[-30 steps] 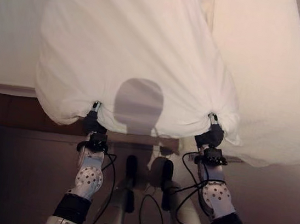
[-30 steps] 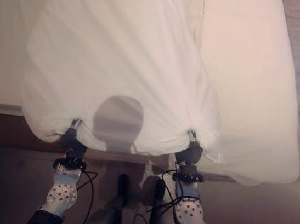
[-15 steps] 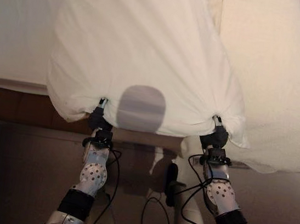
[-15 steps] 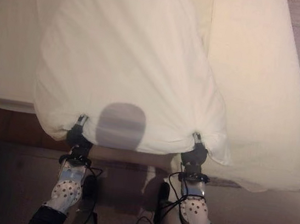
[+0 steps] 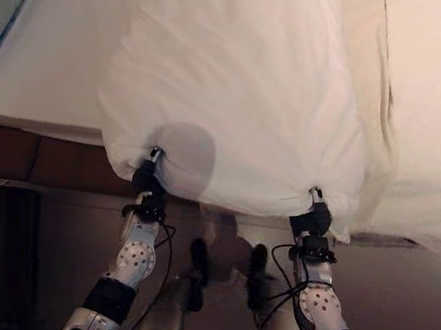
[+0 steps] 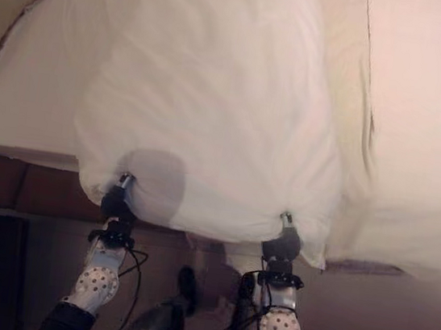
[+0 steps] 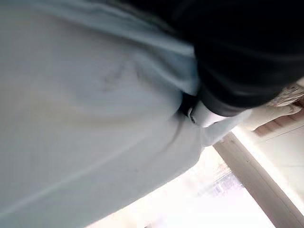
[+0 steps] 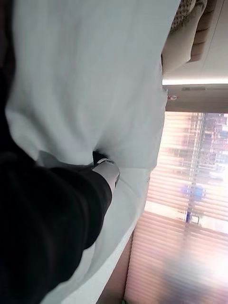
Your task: Make the bed
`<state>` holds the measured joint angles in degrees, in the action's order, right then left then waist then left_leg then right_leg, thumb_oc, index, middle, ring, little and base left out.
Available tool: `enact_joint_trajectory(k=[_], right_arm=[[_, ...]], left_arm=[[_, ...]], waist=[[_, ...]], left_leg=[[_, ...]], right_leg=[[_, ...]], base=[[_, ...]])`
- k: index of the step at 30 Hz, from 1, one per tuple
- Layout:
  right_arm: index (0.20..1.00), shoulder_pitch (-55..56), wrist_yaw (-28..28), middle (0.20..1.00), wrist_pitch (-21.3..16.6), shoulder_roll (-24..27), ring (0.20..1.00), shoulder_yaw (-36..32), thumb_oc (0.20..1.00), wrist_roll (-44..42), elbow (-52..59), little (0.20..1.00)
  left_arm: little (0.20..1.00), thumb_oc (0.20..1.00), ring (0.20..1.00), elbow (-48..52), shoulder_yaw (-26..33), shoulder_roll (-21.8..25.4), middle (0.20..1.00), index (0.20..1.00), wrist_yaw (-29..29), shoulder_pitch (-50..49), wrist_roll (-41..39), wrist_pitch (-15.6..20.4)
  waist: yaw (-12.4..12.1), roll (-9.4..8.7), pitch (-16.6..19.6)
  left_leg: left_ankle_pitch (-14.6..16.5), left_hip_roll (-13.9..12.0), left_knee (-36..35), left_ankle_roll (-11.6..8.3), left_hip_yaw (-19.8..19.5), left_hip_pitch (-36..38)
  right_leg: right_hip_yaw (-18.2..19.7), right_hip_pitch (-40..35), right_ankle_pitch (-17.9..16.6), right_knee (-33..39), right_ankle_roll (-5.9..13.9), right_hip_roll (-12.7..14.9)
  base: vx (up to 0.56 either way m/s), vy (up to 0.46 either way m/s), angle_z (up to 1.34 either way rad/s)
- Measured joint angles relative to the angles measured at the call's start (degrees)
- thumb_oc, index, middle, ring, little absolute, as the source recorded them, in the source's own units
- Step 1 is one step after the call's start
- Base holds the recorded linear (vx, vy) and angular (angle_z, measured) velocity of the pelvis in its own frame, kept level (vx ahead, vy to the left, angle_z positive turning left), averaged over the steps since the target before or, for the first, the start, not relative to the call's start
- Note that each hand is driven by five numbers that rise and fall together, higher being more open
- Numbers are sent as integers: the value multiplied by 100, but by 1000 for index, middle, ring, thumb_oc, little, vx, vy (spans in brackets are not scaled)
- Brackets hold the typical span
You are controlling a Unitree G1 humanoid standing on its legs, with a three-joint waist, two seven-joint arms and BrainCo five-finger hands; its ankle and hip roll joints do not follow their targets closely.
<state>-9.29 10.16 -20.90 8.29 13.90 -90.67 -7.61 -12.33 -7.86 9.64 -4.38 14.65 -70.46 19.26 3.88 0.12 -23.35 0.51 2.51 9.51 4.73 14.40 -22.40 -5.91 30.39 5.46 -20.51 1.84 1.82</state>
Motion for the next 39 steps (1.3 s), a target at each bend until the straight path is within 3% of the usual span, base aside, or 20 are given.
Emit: enact_joint_trajectory(k=[3,8,10,11,13,15,16,19,20,23,27,29,30,31,32,34,35,36,38,39], right_arm=[[200,46,74,200,-32,73,200,-10,200,0,-27,200],[200,47,99,200,-28,133,200,-37,200,0,-78,200],[200,61,95,200,-19,137,200,-142,200,0,-219,200],[200,80,94,200,-16,154,200,-228,200,0,-279,200],[200,14,89,200,-8,189,200,-198,200,0,-388,200],[200,-128,64,200,1,174,200,-151,200,0,-351,200],[200,-85,70,200,2,201,200,-149,200,2,-325,200],[200,-133,74,200,4,267,200,-153,200,2,-334,200],[200,-165,75,200,3,272,200,-183,200,1,-342,200],[200,-258,75,200,1,217,200,-195,200,-2,-404,200],[200,-291,73,200,-11,197,200,-200,200,-2,-391,200],[200,-179,83,200,-40,256,200,-395,200,-2,-319,200],[200,-56,82,200,-57,232,200,-406,200,-2,-325,200],[200,61,56,200,-55,281,200,-502,200,-3,-201,200],[200,149,56,200,-59,252,200,-536,200,-3,-184,200],[200,276,52,200,-34,113,200,-519,200,-1,-159,200],[200,207,54,200,-15,105,200,-543,200,0,-185,200],[200,243,51,200,21,78,200,-528,200,2,-201,200],[200,187,50,200,36,-7,200,-485,200,2,-317,200],[200,164,51,200,50,-72,200,-398,200,7,-472,200]], left_arm=[[200,200,200,2,-109,32,200,200,4,35,19,-41],[200,200,200,178,-135,63,200,200,40,-144,211,-46],[200,200,200,178,-191,26,200,200,85,-74,211,-86],[200,200,200,178,-259,1,200,200,95,0,214,-124],[200,200,200,184,-214,-87,200,200,107,7,213,-118],[200,200,200,188,-58,-93,200,200,112,-16,213,-111],[200,200,200,198,-52,-92,200,200,110,-7,215,-112],[200,200,200,203,-59,-111,200,200,112,54,223,-113],[200,200,200,203,-59,-126,200,200,123,90,223,-111],[200,200,200,181,-55,-126,200,200,193,135,222,-102],[200,200,200,179,-107,-52,200,200,201,140,222,-82],[200,200,200,137,-380,37,200,200,199,340,232,-105],[200,200,200,130,-464,25,200,200,200,369,234,-103],[200,200,200,40,-580,-57,200,200,194,373,229,-110],[200,200,200,-21,-610,-71,200,200,183,363,228,-106],[200,200,200,-97,-638,-37,200,200,165,305,223,-99],[200,200,200,-140,-635,11,200,200,154,204,222,-102],[200,200,200,-212,-601,-1,200,200,129,160,236,-110],[200,200,200,-359,-464,58,200,200,141,103,236,-119],[200,200,200,-371,-419,46,200,200,172,115,235,-111]], waist=[[36,12,4],[65,36,17],[37,36,17],[12,35,11],[-16,24,18],[-3,-7,13],[-7,-14,20],[11,-50,3],[4,-77,-4],[-16,-80,-6],[-43,149,79],[71,117,81],[149,128,79],[225,197,104],[293,191,110],[207,196,126],[136,194,129],[90,262,150],[132,294,181],[121,212,201]], left_leg=[[-76,84,-152,-3,-161,99],[-171,99,-279,-96,-269,60],[-191,116,313,-284,-272,-250],[-371,164,700,-643,-287,-476],[-527,199,812,-882,-381,-521],[-27,-170,999,-792,-658,-514],[-5,-307,915,-820,-884,-458],[-63,-1141,-53,-925,-1723,-214],[-117,-1574,-505,-1014,-1867,-208],[-129,-1973,-864,-1129,-1927,-194],[-200,-1769,-626,-1146,-1610,-39],[-525,-1434,-170,-1383,-1207,-398],[-526,-1233,-26,-1344,-997,-450],[-449,-1000,116,-1089,-763,-505],[-433,-818,256,-991,-697,-507],[-15,-316,745,-633,-450,-541],[86,-361,782,-534,-258,-516],[205,-254,958,-385,-170,-529],[229,-248,930,-284,-186,-520],[221,-277,764,-187,-59,-439]], right_leg=[[106,-217,-289,225,-322,-93],[96,-211,-237,346,-373,-99],[69,-217,-186,266,-509,-5],[58,-223,-187,243,-526,121],[62,-238,-231,241,-607,252],[24,-284,-271,298,-693,255],[11,-262,-269,281,-710,218],[27,-91,-277,170,-687,183],[58,19,-265,88,-682,116],[274,178,-212,-138,-508,125],[154,217,-284,-148,-136,186],[26,210,-361,-140,303,809],[77,149,-369,-88,444,1044],[36,-38,-433,107,588,1445],[72,-130,-573,198,752,1628],[179,-392,-927,664,733,2060],[12,-510,-1068,914,622,2224],[-112,-572,-1398,1124,409,2199],[-80,-621,-1297,1068,529,1955],[-84,-460,-1080,903,654,1591]], base=[[34,-11,13],[-8,-152,14],[-42,-117,42],[-14,-63,55],[22,-13,9],[13,36,-14],[1,142,-3],[4,256,-2],[10,234,1],[2,382,-14],[3,520,-35],[89,670,54],[115,761,98],[84,538,79],[126,800,69],[73,674,2],[8,475,-60],[-6,311,-57],[-15,372,-40],[-35,282,-51]])
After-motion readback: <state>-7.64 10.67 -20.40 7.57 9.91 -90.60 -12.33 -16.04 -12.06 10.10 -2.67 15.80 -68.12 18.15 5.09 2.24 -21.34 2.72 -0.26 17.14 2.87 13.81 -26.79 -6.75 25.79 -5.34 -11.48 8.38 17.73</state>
